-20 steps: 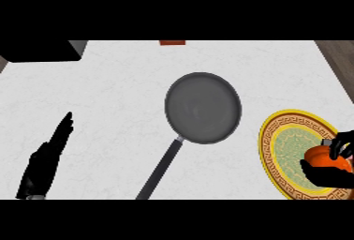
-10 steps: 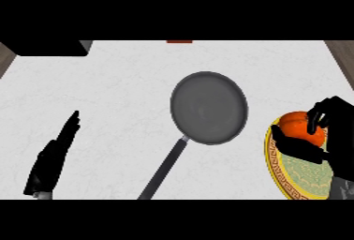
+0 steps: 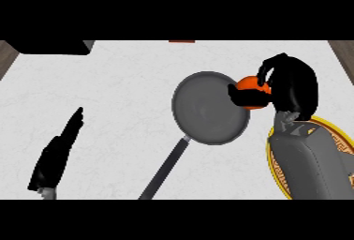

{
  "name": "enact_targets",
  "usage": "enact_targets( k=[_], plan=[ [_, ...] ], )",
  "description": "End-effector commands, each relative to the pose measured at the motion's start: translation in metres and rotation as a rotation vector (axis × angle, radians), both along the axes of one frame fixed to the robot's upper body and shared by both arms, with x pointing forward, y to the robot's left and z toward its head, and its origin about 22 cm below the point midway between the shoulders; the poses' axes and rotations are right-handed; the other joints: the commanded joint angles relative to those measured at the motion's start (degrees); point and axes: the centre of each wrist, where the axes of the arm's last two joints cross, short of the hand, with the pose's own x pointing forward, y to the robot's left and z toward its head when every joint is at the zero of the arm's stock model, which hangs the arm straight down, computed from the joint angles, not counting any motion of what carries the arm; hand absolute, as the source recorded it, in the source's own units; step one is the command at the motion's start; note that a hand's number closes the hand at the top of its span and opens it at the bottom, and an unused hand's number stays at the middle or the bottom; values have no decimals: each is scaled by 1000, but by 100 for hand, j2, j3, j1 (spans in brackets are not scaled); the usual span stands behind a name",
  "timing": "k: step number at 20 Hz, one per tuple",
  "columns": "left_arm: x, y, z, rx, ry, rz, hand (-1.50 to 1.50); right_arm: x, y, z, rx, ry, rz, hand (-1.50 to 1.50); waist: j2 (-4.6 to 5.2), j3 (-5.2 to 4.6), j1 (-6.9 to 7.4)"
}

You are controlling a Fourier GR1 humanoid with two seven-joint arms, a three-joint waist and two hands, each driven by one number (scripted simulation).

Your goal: Pick the squash from the plate and place it in the pan

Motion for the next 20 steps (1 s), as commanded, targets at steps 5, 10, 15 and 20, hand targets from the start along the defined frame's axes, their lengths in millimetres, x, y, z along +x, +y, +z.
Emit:
enact_targets(
  k=[5,10,15,20],
  plan=[
    [-6,-3,-8,25,-3,-7,0,73,39,-37,94,105,39,150,35,3,104],
    [2,-6,1,1,1,-45,0,88,56,-81,18,235,86,150,64,4,154],
    [7,8,7,1,-17,-47,0,93,33,-97,374,320,-2,150,127,16,323],
    [-2,-10,-1,5,-12,-62,0,99,31,-109,578,292,13,-150,88,17,308]
  ],
)
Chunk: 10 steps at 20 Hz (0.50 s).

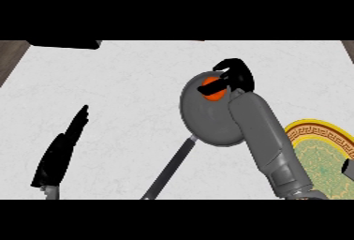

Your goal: Pick the squash from the plate and place it in the pan

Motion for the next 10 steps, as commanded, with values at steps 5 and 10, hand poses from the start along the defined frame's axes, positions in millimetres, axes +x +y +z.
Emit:
enact_targets(
  k=[5,10],
  plan=[
    [8,12,-11,7,5,8,0,5,-4,-5,203,-295,-100,-150,1,-7,-109],
    [3,4,-5,-5,20,36,0,8,-8,1,267,-472,-279,-150,-59,-3,-153]
  ],
)
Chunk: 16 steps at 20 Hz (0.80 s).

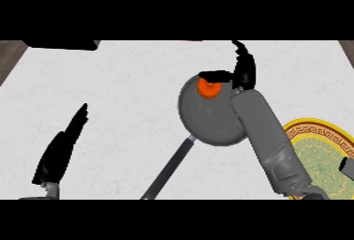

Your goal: Pick the squash from the plate and place it in the pan

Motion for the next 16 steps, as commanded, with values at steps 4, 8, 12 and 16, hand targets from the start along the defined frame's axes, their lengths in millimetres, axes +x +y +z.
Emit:
enact_targets(
  k=[4,8,12,16],
  plan=[
    [-1,13,0,-12,17,53,0,12,-29,17,122,-142,-249,-150,-49,-8,-202],
    [-9,11,-9,-32,22,46,0,-13,-68,-21,138,-181,-352,-150,-96,-10,-342],
    [-30,13,-11,13,27,75,0,-41,-118,-26,103,-251,-343,-150,-144,-11,-421],
    [-8,22,1,-5,33,98,0,-84,-152,-33,58,-228,-287,-150,-165,-18,-555]
  ],
)
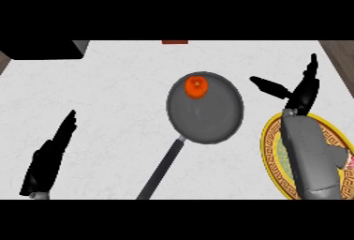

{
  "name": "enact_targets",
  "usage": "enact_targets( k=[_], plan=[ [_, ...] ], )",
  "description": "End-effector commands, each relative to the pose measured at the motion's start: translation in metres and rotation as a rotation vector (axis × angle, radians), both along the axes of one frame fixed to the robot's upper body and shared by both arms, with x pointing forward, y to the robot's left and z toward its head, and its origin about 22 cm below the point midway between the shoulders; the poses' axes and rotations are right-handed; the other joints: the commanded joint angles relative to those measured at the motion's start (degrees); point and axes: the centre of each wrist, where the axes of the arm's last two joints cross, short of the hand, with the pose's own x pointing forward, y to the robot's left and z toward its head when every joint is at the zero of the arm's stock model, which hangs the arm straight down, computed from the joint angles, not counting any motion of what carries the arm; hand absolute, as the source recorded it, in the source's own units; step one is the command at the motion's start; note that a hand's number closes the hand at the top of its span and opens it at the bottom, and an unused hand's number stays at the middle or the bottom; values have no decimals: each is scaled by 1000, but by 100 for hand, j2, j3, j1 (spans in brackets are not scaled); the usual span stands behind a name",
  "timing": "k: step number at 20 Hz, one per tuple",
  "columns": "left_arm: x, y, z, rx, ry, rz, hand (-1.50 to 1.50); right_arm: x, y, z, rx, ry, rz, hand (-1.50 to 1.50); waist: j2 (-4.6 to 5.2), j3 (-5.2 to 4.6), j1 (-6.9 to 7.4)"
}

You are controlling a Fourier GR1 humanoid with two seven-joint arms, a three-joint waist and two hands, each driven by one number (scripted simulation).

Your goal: Pick the squash from the plate and place it in the pan

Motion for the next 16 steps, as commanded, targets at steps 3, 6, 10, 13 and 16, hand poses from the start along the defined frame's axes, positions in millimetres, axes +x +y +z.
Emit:
enact_targets(
  k=[3,6,10,13,16],
  plan=[
    [-5,6,1,6,3,21,0,-66,-73,13,-73,-2,-1,-150,-23,-5,-78],
    [-12,3,10,31,3,5,0,-112,-88,4,-72,-12,-21,-150,-9,-1,-25],
    [-2,3,-2,10,-8,-1,0,-155,-119,20,-63,-5,-9,-150,22,-1,19],
    [2,-5,6,5,-2,-11,0,-166,-145,21,-52,-15,-14,-150,34,3,76],
    [-2,-10,-1,-4,-3,0,0,-209,-146,13,-53,1,20,-150,25,1,35]
  ],
)
